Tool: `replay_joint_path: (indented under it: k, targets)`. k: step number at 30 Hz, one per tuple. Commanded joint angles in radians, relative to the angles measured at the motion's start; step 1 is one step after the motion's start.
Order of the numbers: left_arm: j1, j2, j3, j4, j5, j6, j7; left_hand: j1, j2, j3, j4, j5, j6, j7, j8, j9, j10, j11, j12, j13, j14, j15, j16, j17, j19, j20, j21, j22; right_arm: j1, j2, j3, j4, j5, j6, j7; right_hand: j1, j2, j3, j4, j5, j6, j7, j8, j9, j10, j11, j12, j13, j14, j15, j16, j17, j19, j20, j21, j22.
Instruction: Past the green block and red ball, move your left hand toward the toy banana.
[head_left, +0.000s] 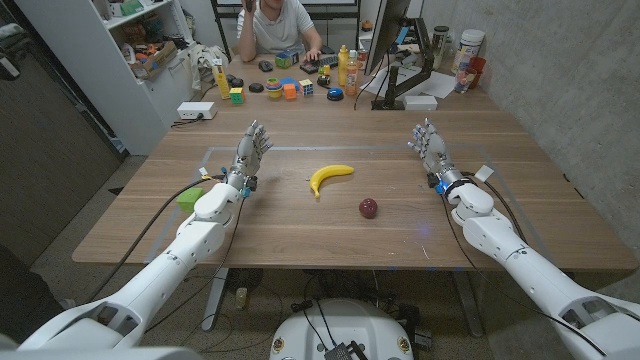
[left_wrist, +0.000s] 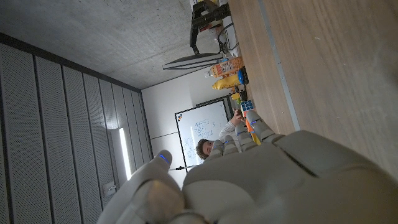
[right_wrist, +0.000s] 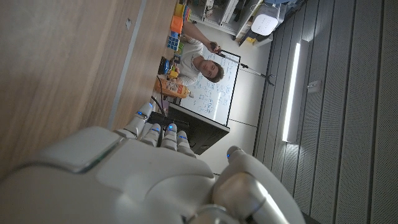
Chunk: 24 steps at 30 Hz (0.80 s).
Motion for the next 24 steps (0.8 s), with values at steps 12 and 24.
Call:
replay_joint_path:
  k: [12, 24]
  targets:
    - [0.033, -0.025, 0.006, -0.092, 0.244, -0.128, 0.257, 0.068, 0.044, 0.014, -0.057, 0.028, 0.117, -0.107, 0.043, -0.001, 0.138, -0.001, 0.04, 0.002, 0.053, 0.067, 0.04, -0.016, 0.127, 0.097, -0.006, -0.002, -0.022, 0.074, 0.1, 0.002, -0.077, -0.03, 0.067, 0.001, 0.113, 0.007, -0.002, 0.006, -0.008, 0.0, 0.007, 0.002, -0.008, 0.0, 0.003, 0.005, -0.005, -0.037, 0.004, 0.004, -0.048, -0.093, 0.001, 0.005]
    - [0.012, 0.045, 0.065, -0.269, 0.604, 0.08, 0.444, 0.139, -0.017, 0.017, -0.124, 0.045, 0.155, -0.155, 0.04, -0.001, 0.176, -0.016, 0.032, 0.003, 0.086, 0.069, 0.03, -0.017, 0.154, 0.107, -0.031, -0.003, -0.024, 0.108, 0.124, 0.014, -0.099, -0.019, 0.1, 0.0, 0.112, 0.007, -0.001, 0.007, -0.007, 0.0, 0.006, 0.002, -0.008, 0.001, 0.003, 0.005, -0.004, -0.035, 0.002, 0.004, -0.045, -0.093, -0.006, 0.005]
